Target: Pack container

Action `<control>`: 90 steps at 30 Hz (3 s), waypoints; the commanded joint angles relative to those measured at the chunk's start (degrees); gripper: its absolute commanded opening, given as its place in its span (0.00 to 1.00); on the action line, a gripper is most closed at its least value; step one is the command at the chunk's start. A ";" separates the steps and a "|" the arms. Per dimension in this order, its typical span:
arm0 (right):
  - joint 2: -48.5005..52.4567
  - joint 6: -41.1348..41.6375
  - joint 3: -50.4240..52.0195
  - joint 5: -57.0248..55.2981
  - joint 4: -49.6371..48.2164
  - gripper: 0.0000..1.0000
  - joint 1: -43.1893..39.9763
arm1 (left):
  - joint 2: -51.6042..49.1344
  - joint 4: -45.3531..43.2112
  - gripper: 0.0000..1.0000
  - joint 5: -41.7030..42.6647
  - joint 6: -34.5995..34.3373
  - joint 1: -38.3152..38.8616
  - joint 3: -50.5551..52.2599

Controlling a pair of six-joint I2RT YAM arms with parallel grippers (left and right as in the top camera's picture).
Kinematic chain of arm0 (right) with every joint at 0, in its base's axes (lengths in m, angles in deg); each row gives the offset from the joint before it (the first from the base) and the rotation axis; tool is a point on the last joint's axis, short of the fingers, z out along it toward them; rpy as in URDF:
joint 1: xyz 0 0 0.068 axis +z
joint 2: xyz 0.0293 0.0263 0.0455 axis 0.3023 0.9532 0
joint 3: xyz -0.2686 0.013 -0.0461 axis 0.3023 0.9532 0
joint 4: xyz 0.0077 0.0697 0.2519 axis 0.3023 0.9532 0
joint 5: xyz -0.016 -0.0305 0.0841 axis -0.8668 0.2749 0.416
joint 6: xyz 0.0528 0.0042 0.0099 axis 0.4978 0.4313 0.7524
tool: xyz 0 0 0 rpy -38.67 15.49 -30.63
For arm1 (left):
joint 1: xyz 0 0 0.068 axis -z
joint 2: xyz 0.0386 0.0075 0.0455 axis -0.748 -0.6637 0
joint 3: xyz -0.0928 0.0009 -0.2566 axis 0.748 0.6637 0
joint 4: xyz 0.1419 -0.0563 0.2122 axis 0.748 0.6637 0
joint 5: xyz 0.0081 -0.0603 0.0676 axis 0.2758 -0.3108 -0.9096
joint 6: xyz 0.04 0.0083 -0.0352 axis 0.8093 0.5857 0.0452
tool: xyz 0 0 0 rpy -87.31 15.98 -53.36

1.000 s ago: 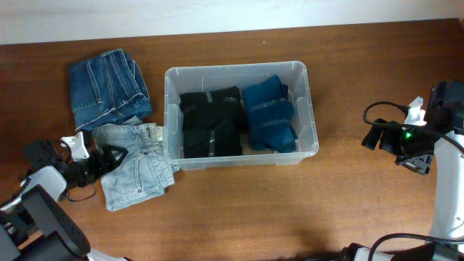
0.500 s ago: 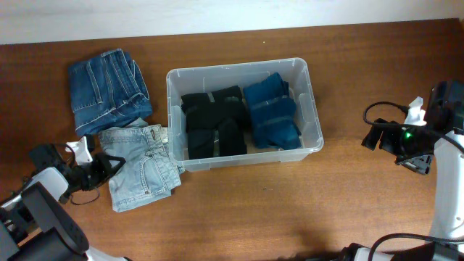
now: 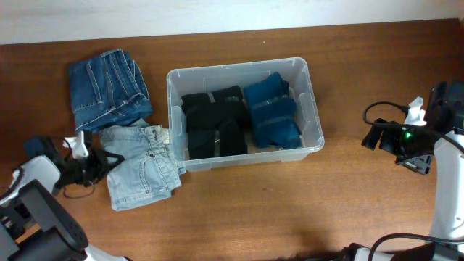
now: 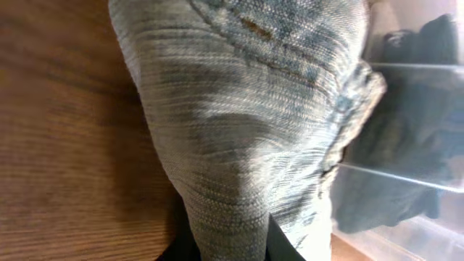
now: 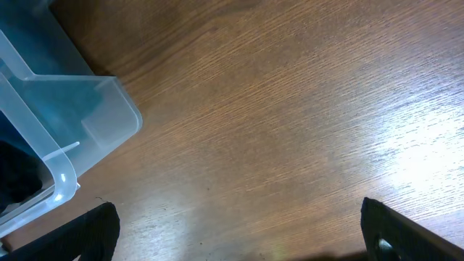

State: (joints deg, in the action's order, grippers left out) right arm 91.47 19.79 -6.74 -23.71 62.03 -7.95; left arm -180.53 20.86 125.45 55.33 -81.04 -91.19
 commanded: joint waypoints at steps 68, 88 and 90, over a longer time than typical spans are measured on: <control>0.04 0.35 0.02 -0.15 0.00 0.98 -0.35 | 4.61 -16.98 0.01 -9.64 -45.24 51.98 -27.30; 0.04 0.35 0.02 -0.15 0.00 0.98 -0.35 | 3.65 -3.65 0.61 -20.11 -40.96 51.95 -27.08; 0.04 0.35 0.02 -0.15 0.00 0.98 -0.35 | 3.65 -3.50 0.68 -20.15 -39.23 51.95 -27.08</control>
State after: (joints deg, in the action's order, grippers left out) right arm 91.47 19.79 -6.74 -23.71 62.05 -7.95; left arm -177.21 17.43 105.91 11.34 -29.31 -116.81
